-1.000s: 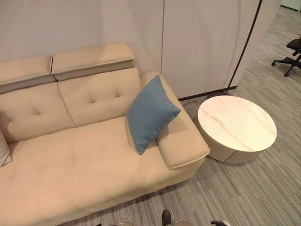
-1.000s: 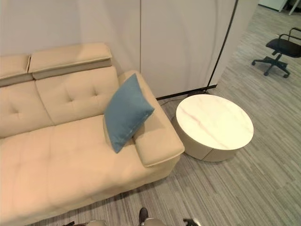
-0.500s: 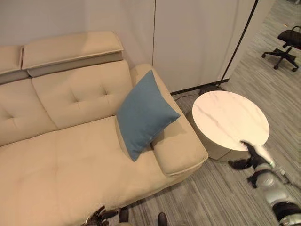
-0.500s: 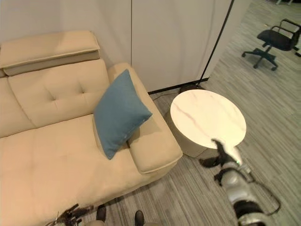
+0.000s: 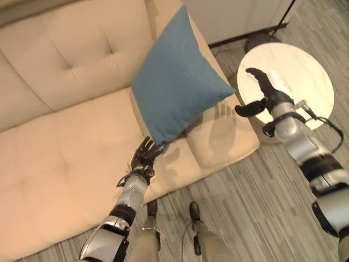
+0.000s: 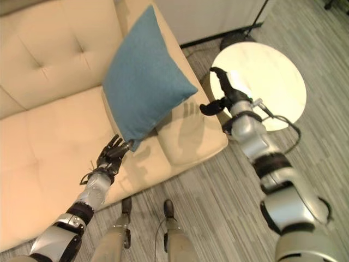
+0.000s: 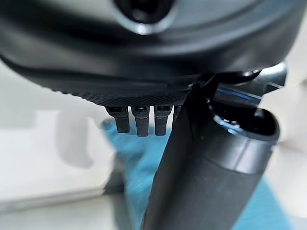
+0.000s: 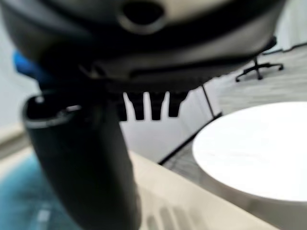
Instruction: Pick up all the scattered cushions and arrange them neatly on the sofa.
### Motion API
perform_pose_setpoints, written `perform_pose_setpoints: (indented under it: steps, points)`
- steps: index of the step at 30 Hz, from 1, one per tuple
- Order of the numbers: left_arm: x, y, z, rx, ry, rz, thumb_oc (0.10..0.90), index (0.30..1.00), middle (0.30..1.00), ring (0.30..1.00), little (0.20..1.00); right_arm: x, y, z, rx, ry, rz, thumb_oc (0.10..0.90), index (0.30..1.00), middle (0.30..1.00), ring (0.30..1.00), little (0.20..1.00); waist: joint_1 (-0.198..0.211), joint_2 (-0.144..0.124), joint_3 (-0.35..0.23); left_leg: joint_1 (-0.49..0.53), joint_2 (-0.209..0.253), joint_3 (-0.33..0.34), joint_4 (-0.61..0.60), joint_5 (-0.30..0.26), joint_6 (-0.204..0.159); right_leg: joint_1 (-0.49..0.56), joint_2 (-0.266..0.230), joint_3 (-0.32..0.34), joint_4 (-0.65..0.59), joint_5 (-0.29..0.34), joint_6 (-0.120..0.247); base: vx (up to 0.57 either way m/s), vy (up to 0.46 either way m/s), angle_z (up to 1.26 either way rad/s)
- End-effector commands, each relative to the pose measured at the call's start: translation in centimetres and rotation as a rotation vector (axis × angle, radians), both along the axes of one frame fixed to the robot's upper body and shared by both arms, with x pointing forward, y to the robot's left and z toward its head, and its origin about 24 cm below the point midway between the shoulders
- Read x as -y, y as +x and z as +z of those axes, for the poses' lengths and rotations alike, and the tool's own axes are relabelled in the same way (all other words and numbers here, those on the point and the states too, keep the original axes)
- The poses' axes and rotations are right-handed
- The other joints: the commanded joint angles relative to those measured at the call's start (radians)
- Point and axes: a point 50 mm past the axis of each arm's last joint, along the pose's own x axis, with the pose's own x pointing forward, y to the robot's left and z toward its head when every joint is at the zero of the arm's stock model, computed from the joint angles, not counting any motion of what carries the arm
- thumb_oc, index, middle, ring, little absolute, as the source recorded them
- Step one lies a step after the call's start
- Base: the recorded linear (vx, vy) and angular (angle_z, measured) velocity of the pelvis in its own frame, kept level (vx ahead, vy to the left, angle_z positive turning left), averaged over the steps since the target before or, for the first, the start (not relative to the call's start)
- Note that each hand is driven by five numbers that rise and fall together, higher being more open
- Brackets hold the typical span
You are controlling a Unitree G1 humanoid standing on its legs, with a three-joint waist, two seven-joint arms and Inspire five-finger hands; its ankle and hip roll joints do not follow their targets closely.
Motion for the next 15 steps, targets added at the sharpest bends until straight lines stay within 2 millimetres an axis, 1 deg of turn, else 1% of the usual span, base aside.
perform_pose_setpoints:
  steps: [1,2,5,6,7,8,10,12,13,14,15]
  points:
    - [-0.1,0.7,1.0,0.049,-0.026,0.034,0.8,0.9,0.9,0.9,0.9,0.8,0.2,6.3,0.193,-0.026,-0.094,0.8,0.9,0.9,0.9,0.9,0.006,-0.054,-0.059,-0.1,0.069,-0.021,0.045,-0.039,-0.078,-0.071,-0.074,0.048,0.139,-0.151,0.092,-0.02,-0.076,0.05]
    - [-0.1,0.7,1.1,0.05,-0.027,0.035,0.8,0.9,0.9,0.9,0.9,0.8,0.2,6.4,0.193,-0.026,-0.093,0.8,0.9,0.9,0.9,0.9,0.005,-0.054,-0.059,-0.101,0.069,-0.021,0.045,-0.039,-0.078,-0.071,-0.074,0.048,0.14,-0.151,0.092,-0.01,-0.072,0.02]
    - [0.4,1.3,1.6,0.042,-0.061,0.059,0.8,0.9,0.9,0.9,0.9,0.0,0.3,8.5,0.253,-0.034,-0.098,0.8,0.9,0.9,0.9,0.9,0.006,-0.068,-0.04,-0.128,0.07,-0.026,0.036,-0.028,-0.085,-0.109,-0.072,0.048,0.152,-0.155,0.095,0.01,-0.061,0.0]
    - [0.0,1.7,1.8,0.034,-0.061,0.075,0.8,0.9,0.9,0.9,0.9,-0.5,0.2,10.1,0.295,-0.062,-0.099,0.8,0.9,0.9,0.9,0.9,0.006,-0.08,-0.028,-0.139,0.069,-0.028,0.039,-0.031,-0.088,-0.125,-0.073,0.047,0.165,-0.162,0.097,0.02,-0.068,0.02]
    - [-0.3,1.9,2.2,0.039,-0.064,0.089,0.8,0.9,0.9,0.9,0.9,-0.7,0.1,10.8,0.317,-0.056,-0.098,0.8,0.9,0.9,0.9,0.9,0.008,-0.082,-0.023,-0.15,0.07,-0.029,0.04,-0.026,-0.089,-0.138,-0.069,0.048,0.164,-0.154,0.099,0.03,-0.061,0.02]
    - [-0.5,2.1,2.4,0.042,-0.063,0.098,0.8,0.9,0.9,0.9,0.9,-1.0,0.0,11.4,0.343,-0.034,-0.093,0.8,0.9,0.9,0.9,0.9,0.006,-0.086,-0.018,-0.153,0.067,-0.029,0.042,-0.031,-0.089,-0.144,-0.072,0.047,0.171,-0.16,0.099,0.02,-0.037,0.01]
    - [-0.9,2.4,2.7,0.044,-0.049,0.104,0.8,0.9,0.9,0.9,0.9,-1.5,-0.1,12.3,0.378,-0.011,-0.08,0.8,0.9,0.9,0.9,0.9,0.006,-0.092,-0.01,-0.163,0.066,-0.029,0.046,-0.032,-0.091,-0.157,-0.071,0.046,0.173,-0.157,0.101,0.02,-0.016,0.0]
    - [-1.1,2.5,2.9,0.045,-0.046,0.107,0.8,0.9,0.9,0.9,0.9,-1.7,-0.2,12.6,0.39,-0.003,-0.073,0.8,0.9,0.9,0.9,0.9,0.008,-0.092,-0.01,-0.171,0.066,-0.03,0.046,-0.028,-0.091,-0.162,-0.069,0.048,0.168,-0.149,0.102,0.01,-0.014,0.04]
    - [-1.3,2.7,3.0,0.045,-0.036,0.109,0.8,0.9,0.9,0.9,0.9,-2.1,0.0,12.2,0.38,0.004,-0.06,0.8,0.9,0.9,0.9,0.9,0.009,-0.094,-0.009,-0.173,0.065,-0.029,0.045,-0.029,-0.091,-0.163,-0.07,0.046,0.164,-0.147,0.103,0.06,-0.048,0.04]
    - [-1.9,3.1,3.6,0.052,-0.027,0.12,0.8,0.9,0.9,0.9,0.9,-2.5,0.3,11.8,0.355,0.004,-0.045,0.8,0.9,0.9,0.9,0.9,0.006,-0.105,-0.006,-0.174,0.065,-0.03,0.045,-0.035,-0.092,-0.165,-0.07,0.044,0.162,-0.151,0.104,0.07,-0.052,0.03]
    - [-1.9,3.4,4.1,0.064,-0.023,0.117,0.8,0.9,0.9,0.9,0.9,-2.7,0.4,11.4,0.338,0.022,-0.032,0.8,0.9,0.9,0.9,0.9,0.006,-0.107,-0.004,-0.176,0.065,-0.031,0.043,-0.034,-0.092,-0.168,-0.07,0.044,0.16,-0.149,0.105,0.04,-0.043,0.03]
